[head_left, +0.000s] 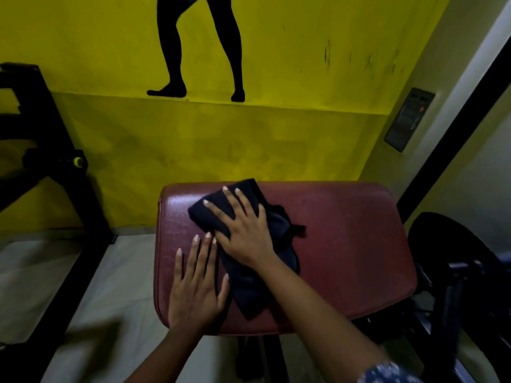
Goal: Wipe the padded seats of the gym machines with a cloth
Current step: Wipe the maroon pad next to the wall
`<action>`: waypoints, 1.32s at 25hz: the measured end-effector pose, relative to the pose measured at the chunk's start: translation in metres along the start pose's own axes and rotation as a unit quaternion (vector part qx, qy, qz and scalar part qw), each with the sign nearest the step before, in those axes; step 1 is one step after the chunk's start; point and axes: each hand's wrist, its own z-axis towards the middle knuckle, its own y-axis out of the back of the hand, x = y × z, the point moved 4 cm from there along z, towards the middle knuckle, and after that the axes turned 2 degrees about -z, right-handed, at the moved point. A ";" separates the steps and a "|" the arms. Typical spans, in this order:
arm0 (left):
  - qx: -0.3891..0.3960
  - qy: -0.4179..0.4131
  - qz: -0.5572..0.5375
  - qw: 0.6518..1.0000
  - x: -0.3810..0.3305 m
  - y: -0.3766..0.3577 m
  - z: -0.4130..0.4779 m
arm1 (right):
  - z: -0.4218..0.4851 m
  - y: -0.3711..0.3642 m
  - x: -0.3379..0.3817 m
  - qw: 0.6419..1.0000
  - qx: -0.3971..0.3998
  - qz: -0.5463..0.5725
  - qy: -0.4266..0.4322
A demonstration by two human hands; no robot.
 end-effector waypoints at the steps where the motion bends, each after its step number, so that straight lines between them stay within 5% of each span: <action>1: 0.001 -0.003 0.000 1.000 0.000 0.000 0.001 | 0.018 0.004 -0.012 1.000 0.003 0.004 -0.006; 7: 0.002 -0.003 -0.016 1.000 -0.003 0.007 0.002 | 0.012 0.032 -0.131 0.976 0.012 0.008 -0.216; 11: 0.037 0.005 -0.005 0.999 -0.002 0.006 0.003 | -0.047 0.023 -0.100 0.942 -0.042 0.014 -0.333; 15: 0.064 0.019 -0.042 0.997 -0.006 0.007 0.002 | -0.096 0.007 -0.009 0.975 -0.034 0.014 -0.217; 18: 0.048 -0.010 -0.071 0.996 -0.035 0.007 0.006 | -0.126 0.010 -0.043 0.995 -0.011 0.005 -0.100; 27: 0.053 -0.067 -0.012 0.996 -0.098 -0.020 0.036 | -0.109 0.045 -0.236 0.969 0.008 -0.009 -0.247; 33: 0.049 -0.074 0.000 0.996 -0.098 -0.023 0.033 | -0.082 0.018 -0.109 0.994 -0.040 0.004 -0.100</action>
